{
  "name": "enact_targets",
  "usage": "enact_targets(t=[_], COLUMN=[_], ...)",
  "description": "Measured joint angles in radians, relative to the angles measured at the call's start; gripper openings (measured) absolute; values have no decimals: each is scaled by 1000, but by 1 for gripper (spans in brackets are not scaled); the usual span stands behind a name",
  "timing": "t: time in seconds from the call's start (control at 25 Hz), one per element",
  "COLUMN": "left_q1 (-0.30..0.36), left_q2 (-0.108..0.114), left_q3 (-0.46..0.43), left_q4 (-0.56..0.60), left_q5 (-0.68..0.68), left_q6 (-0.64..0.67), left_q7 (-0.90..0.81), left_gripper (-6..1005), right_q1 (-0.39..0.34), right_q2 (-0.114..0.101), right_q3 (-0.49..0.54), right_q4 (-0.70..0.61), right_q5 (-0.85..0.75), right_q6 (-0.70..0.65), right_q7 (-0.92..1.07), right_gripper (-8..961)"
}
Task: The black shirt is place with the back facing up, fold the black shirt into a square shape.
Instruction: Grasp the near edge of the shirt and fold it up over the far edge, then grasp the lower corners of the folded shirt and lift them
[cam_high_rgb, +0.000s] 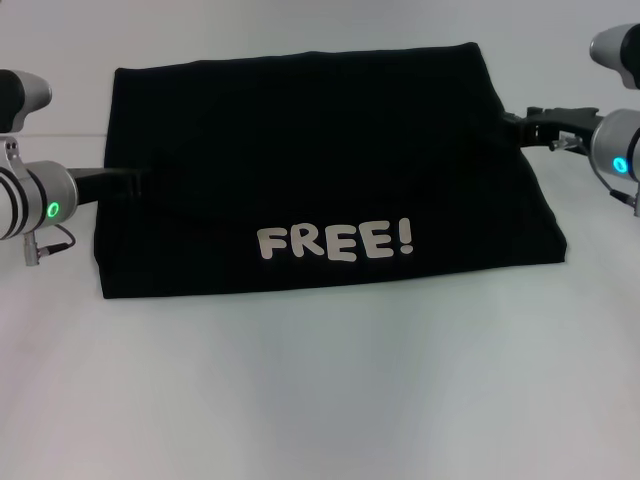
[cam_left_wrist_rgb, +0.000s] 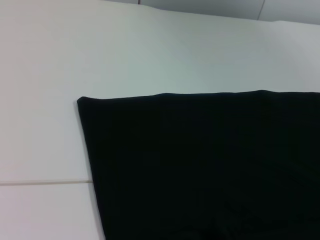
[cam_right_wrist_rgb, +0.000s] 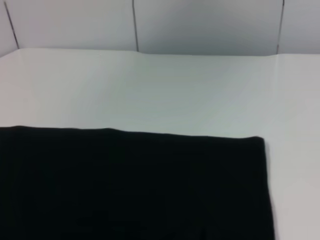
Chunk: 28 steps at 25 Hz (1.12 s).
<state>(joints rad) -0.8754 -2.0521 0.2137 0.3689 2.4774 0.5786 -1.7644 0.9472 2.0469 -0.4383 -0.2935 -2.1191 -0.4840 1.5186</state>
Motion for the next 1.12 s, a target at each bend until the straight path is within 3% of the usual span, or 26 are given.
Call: enact_targets(t=[0.16,0.2,0.24,0.28,0.52,0.6,0.72,0.88,1.12], left_q1=[3,8,14,31,157,201,256,312,339], left_q2=[-4,-6,-8,-14,-38,-33,-22,-27,-38], left_q3=[-3,-3,-3,-1,1,1,8,43,90], left_q4=[20,41,67,118,353,384,400,402,381], left_q5=[0,0,0,-1,-85,-116,-140,-142,-119], left_q6=[13,36,63,138,569,678,766,769,721], left_q7=[-20,-39,-59,-98,-155,-153,-127,-48,51], left_gripper=[218,332,447,481,682,747,813,816,821], right_q1=[-8,-11,-16,-23,-106,-142,-161,-187,-180], right_q2=[10,10,7,3,-43,-65,-71,-66,-60], right_q3=[6,6,4,2,0,-3,-4,2,4], right_q4=[-48,-60,-69,-82,-161,-178,-180,-184,-185], right_q5=[1,1,1,1,1,-1,-3,-1,0], right_q6=[-19,-33,-62,-101,-431,-570,-624,-634,-604], right_q7=[8,14,24,40,172,221,229,214,205], right_gripper=[231,247,371,494,675,679,684,684,685])
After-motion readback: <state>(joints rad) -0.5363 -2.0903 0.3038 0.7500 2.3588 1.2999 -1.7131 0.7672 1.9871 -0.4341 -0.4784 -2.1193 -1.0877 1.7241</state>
